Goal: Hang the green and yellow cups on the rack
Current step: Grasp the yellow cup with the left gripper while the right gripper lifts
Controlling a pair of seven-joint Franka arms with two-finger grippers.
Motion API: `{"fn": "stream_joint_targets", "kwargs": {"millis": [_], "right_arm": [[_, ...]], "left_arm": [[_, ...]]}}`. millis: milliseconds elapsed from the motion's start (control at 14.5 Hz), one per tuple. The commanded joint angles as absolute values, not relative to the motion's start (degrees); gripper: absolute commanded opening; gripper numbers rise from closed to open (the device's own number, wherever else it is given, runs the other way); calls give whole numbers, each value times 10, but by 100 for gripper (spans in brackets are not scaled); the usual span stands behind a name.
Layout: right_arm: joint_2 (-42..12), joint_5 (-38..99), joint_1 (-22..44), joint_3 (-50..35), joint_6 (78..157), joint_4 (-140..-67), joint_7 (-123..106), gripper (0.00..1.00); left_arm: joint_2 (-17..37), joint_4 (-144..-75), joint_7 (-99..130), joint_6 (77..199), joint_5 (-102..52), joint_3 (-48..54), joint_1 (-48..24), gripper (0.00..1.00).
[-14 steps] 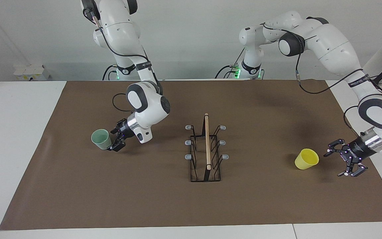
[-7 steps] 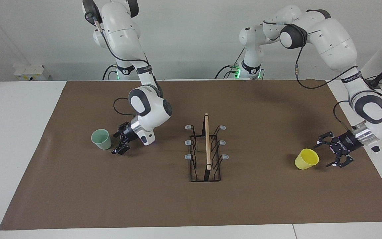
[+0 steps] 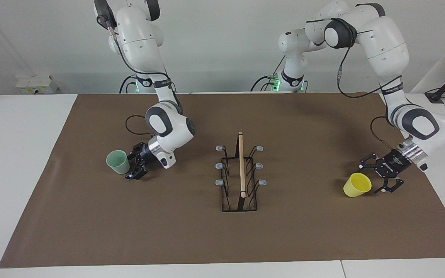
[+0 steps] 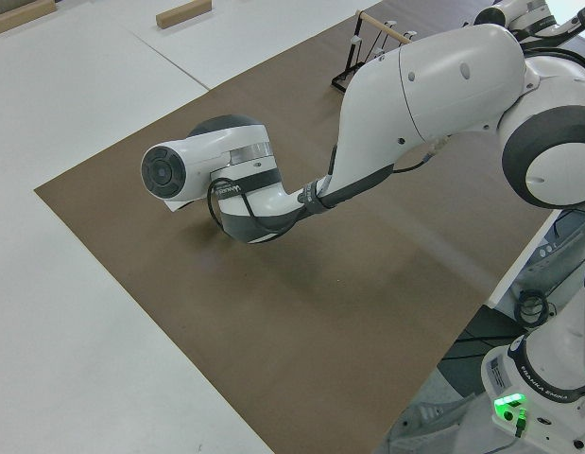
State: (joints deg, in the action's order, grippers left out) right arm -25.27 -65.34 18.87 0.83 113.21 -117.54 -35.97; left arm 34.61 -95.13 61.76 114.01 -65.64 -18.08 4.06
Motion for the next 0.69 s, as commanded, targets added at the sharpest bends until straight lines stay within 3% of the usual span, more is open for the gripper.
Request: {"fn": "stream_joint_targets", "kwargs": {"millis": [0,621], "right_arm": [[-238,-690,180,5,1146,-1211,-336,100],[-254,-809,162,5,1145,-1248,-276,100]], "left_arm": [[323,-1004,615,1211,-706,-186,8,100],[323,-1022,610,1255,-749,-179,-23,100]]}}
